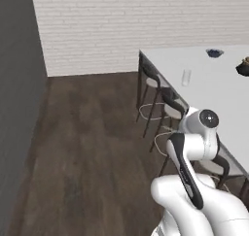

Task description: Take a straw from the drawer in front and place it inside the glass cup on the dining counter.

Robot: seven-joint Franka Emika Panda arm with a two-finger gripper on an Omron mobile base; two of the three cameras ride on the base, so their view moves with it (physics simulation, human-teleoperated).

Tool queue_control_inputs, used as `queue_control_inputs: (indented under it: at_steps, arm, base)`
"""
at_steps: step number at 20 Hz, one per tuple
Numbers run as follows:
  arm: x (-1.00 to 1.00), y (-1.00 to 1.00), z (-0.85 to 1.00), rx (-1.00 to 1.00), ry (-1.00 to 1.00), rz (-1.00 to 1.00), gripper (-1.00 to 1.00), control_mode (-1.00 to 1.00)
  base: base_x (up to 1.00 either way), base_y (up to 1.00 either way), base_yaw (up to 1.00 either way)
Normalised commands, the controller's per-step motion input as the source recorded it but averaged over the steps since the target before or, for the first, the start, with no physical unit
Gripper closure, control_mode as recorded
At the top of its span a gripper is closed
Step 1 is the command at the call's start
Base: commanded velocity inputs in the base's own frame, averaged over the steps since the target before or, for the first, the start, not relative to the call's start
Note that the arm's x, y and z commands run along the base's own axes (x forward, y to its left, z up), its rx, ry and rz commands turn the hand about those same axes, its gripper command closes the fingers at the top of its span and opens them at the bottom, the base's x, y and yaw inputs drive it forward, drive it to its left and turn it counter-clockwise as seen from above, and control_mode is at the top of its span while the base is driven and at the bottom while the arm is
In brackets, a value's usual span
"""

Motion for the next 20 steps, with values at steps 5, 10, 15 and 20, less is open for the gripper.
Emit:
queue_control_inputs:
  at_steps: [5,10,15,20]
  arm:
    - [0.00,0.00,0.00,0.00,0.00,0.00,1.00,1.00]
    - [0.00,0.00,0.00,0.00,0.00,0.00,1.00,1.00]
    - [0.00,0.00,0.00,0.00,0.00,0.00,1.00,1.00]
    - [0.00,0.00,0.00,0.00,0.00,0.00,1.00,1.00]
  base:
    - [1.00,0.81,-0.59]
    - [0.90,0.72,-0.58]
    - [0.85,0.54,-0.55]
    - [0.71,0.44,-0.52]
